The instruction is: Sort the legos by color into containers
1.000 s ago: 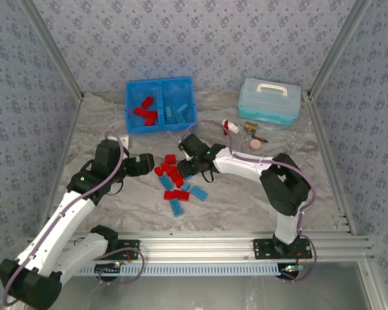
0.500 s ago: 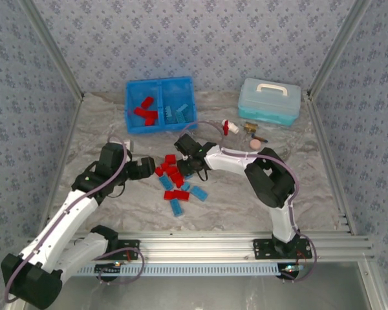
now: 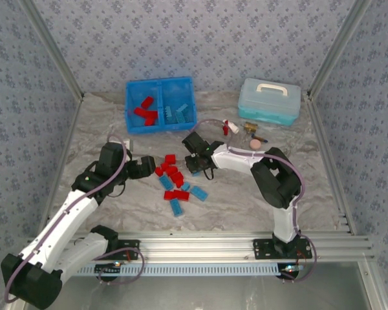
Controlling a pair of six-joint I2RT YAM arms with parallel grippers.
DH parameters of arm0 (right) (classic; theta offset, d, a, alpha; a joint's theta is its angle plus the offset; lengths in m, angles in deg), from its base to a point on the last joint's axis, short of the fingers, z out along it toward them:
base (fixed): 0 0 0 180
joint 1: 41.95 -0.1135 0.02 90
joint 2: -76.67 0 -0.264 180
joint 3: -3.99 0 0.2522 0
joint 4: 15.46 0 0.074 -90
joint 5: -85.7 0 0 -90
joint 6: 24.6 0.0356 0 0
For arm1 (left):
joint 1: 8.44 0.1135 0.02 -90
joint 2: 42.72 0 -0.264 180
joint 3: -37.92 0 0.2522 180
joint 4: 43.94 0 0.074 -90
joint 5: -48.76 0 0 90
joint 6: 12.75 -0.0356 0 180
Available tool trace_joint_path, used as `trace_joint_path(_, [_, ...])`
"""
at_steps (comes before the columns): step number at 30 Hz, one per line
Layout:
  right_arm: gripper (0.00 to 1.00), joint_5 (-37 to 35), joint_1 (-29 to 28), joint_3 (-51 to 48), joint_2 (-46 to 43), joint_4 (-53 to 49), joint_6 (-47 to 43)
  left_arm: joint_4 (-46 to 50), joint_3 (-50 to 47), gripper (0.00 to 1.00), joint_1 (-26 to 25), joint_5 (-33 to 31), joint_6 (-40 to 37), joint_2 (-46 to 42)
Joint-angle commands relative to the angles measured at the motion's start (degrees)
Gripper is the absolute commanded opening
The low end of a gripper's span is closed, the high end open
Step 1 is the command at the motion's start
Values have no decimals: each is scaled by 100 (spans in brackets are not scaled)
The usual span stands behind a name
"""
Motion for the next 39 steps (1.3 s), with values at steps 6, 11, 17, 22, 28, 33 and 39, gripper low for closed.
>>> trace_joint_path(6, [20,18,117,-40,-617,-155,142,-53,110,99,-28,-66,32,-188])
trace_joint_path(11, [21,-106,120,396,-1068,-176,-33,-69,118,99,-28,-79,25,-224])
trace_joint_path(17, [23,-394,298,1971,-353,-222,-554,-110,109,99,-24,-74,56,-284])
trace_joint_path(22, [23,-658,542,4206,1190,-667,-955,3,138,99,-23,-33,69,-412])
trace_joint_path(28, [38,-378,584,5691,1963,-2045,-1323,241,240,99,-29,-81,66,-635])
trace_joint_path(33, [68,-579,551,3369,581,-1605,-1124,223,4,99,-24,-138,67,-787])
trace_joint_path(39, [100,-317,522,1777,152,-329,-414,-199,-178,99,-30,-40,129,-655])
